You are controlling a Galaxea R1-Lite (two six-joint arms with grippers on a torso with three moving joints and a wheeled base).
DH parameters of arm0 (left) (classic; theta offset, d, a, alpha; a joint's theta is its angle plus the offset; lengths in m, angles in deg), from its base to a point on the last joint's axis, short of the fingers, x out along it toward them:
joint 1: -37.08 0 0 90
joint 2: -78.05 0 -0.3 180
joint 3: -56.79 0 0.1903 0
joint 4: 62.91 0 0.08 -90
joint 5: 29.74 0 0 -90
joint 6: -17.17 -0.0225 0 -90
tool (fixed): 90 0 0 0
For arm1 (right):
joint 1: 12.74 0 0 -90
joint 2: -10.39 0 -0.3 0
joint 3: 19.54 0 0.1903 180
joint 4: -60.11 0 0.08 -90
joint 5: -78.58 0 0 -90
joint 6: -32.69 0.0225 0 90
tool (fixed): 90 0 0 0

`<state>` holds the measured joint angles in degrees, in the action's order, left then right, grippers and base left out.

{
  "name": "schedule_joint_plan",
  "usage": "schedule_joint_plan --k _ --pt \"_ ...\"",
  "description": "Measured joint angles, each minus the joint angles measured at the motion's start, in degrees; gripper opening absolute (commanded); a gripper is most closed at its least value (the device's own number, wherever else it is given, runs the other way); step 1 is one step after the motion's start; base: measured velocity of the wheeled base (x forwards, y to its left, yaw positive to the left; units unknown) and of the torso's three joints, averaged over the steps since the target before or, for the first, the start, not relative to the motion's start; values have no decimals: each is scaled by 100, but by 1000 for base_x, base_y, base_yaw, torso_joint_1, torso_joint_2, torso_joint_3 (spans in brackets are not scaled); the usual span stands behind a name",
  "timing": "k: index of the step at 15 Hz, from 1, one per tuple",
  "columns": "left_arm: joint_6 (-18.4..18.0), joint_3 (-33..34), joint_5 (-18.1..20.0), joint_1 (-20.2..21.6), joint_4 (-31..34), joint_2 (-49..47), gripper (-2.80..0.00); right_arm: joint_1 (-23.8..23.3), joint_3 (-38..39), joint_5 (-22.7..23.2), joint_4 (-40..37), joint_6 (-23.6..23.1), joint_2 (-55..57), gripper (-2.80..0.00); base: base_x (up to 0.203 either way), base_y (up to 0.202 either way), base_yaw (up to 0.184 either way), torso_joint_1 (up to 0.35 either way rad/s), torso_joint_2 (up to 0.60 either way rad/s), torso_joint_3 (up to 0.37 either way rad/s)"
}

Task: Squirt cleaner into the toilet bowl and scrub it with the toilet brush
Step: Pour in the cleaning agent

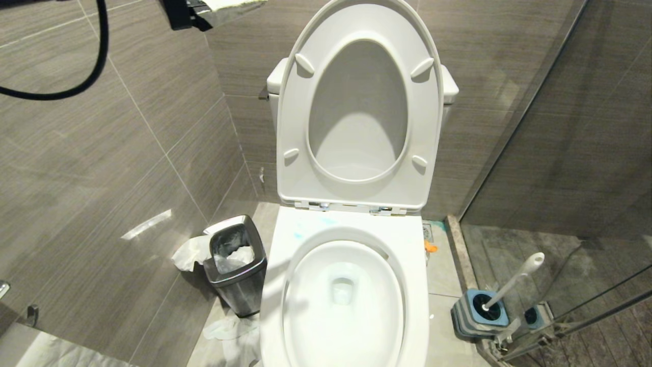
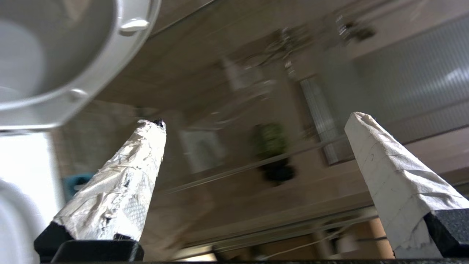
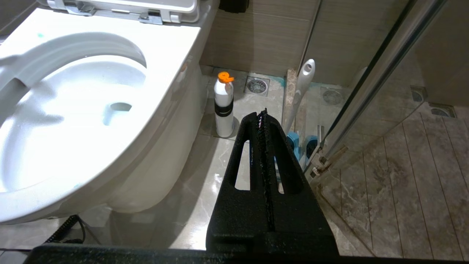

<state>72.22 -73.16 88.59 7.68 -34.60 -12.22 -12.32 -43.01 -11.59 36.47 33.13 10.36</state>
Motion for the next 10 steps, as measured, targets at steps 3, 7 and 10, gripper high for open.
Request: schedule_joint_plan --k 3,7,10 --pt "-1964 30 -390 2 685 253 0 0 0 -1 2 0 0 -280 0 0 0 0 0 0" --pt "-3555 41 -1234 13 1025 377 0 0 0 -1 0 0 0 -280 0 0 0 0 0 0" --pt "-4098 83 -1820 11 1131 527 -280 0 0 -3 -1 0 0 -280 0 0 0 0 0 0"
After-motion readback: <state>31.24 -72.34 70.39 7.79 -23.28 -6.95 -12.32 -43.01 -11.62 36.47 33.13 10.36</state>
